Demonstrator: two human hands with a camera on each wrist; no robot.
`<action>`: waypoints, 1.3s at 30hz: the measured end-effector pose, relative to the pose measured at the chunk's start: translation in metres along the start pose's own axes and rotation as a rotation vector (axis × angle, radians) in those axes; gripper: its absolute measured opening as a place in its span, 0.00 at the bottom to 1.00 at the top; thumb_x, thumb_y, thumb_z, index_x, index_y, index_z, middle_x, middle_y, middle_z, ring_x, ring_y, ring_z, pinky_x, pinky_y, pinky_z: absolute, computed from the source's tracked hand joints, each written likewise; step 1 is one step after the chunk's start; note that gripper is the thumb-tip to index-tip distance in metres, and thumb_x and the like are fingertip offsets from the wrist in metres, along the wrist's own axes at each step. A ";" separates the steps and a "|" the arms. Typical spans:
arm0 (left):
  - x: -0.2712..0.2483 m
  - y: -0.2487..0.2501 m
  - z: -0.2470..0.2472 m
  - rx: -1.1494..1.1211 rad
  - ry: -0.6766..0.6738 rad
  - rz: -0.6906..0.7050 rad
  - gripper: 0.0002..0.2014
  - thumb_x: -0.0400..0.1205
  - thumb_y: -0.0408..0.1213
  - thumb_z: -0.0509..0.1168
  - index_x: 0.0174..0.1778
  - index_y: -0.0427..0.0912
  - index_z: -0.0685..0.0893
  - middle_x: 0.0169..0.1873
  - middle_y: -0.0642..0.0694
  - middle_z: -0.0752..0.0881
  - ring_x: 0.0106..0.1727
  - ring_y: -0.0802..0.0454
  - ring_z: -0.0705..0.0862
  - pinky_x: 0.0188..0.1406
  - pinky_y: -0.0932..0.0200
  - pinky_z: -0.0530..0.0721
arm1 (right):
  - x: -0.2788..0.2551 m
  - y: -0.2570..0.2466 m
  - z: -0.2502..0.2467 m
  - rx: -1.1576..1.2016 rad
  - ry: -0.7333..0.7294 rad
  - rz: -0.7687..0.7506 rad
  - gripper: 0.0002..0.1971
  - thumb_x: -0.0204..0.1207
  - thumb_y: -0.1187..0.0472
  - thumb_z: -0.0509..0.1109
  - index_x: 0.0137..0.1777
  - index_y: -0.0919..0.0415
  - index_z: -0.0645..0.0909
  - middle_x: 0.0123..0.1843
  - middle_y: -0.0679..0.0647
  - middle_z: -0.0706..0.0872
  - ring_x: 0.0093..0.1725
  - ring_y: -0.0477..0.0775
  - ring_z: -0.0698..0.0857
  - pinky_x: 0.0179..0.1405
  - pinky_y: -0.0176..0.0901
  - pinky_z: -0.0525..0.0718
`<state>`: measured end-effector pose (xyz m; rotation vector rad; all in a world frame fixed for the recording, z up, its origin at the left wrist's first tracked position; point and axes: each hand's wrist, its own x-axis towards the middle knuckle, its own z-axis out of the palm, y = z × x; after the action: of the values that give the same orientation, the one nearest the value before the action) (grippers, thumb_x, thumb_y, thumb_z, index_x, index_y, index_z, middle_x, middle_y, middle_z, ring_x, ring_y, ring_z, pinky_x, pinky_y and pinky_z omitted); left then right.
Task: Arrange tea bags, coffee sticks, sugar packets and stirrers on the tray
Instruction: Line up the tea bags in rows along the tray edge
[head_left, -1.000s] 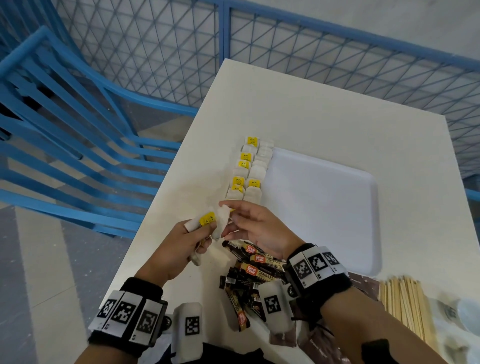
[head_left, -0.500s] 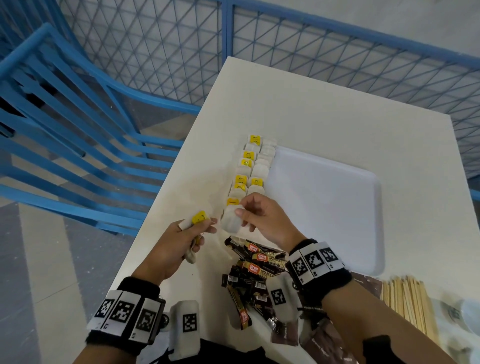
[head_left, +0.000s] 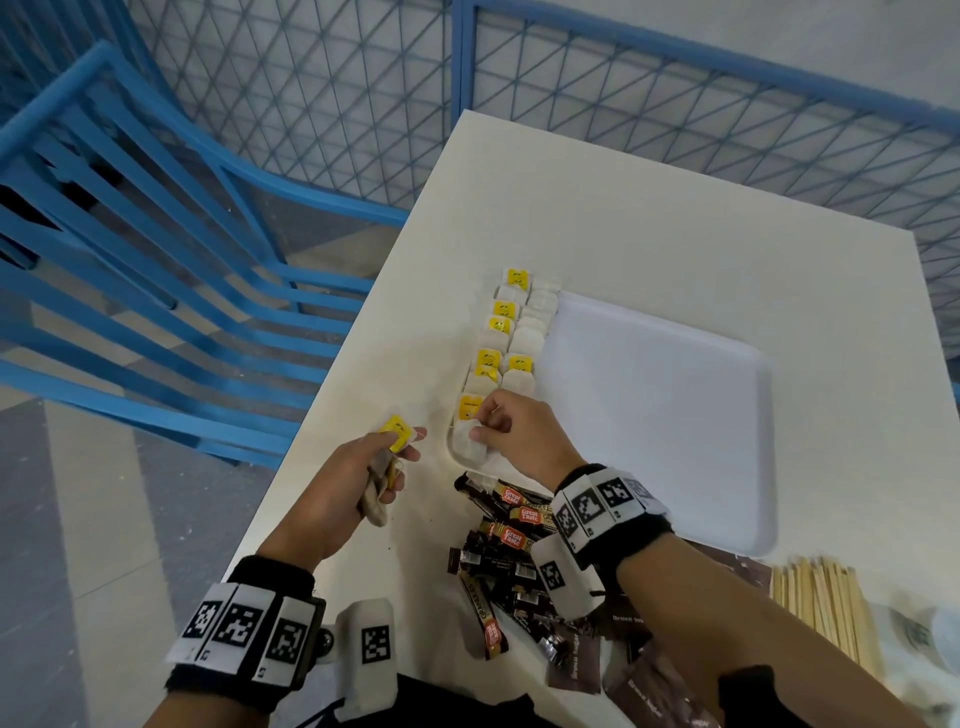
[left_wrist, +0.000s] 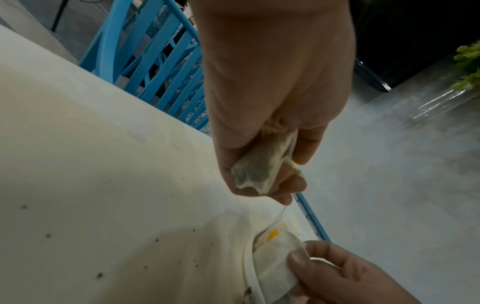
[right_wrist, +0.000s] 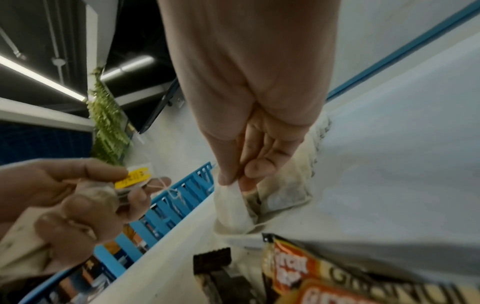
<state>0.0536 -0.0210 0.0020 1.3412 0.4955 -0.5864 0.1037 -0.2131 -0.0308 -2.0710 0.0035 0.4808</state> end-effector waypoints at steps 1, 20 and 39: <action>0.000 -0.001 -0.001 0.008 0.014 0.002 0.15 0.86 0.37 0.50 0.53 0.43 0.84 0.40 0.46 0.78 0.30 0.55 0.71 0.25 0.67 0.70 | 0.001 0.000 0.001 -0.016 0.007 -0.007 0.07 0.72 0.67 0.74 0.43 0.59 0.79 0.38 0.54 0.81 0.35 0.46 0.78 0.39 0.30 0.78; 0.000 -0.003 0.009 0.115 0.067 0.171 0.10 0.79 0.40 0.68 0.53 0.41 0.81 0.25 0.49 0.74 0.28 0.54 0.70 0.21 0.61 0.67 | -0.024 -0.028 0.001 0.026 -0.091 -0.134 0.10 0.78 0.51 0.68 0.52 0.57 0.83 0.40 0.39 0.80 0.33 0.27 0.76 0.36 0.21 0.73; 0.001 -0.009 0.002 -0.031 0.030 0.100 0.13 0.83 0.22 0.55 0.52 0.40 0.81 0.44 0.43 0.81 0.38 0.53 0.79 0.28 0.66 0.83 | -0.021 0.007 -0.045 0.186 0.059 0.012 0.05 0.74 0.63 0.73 0.48 0.55 0.84 0.43 0.57 0.88 0.40 0.51 0.84 0.45 0.43 0.84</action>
<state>0.0482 -0.0241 -0.0053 1.3388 0.4571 -0.4753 0.0983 -0.2583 -0.0095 -1.9026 0.0920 0.4104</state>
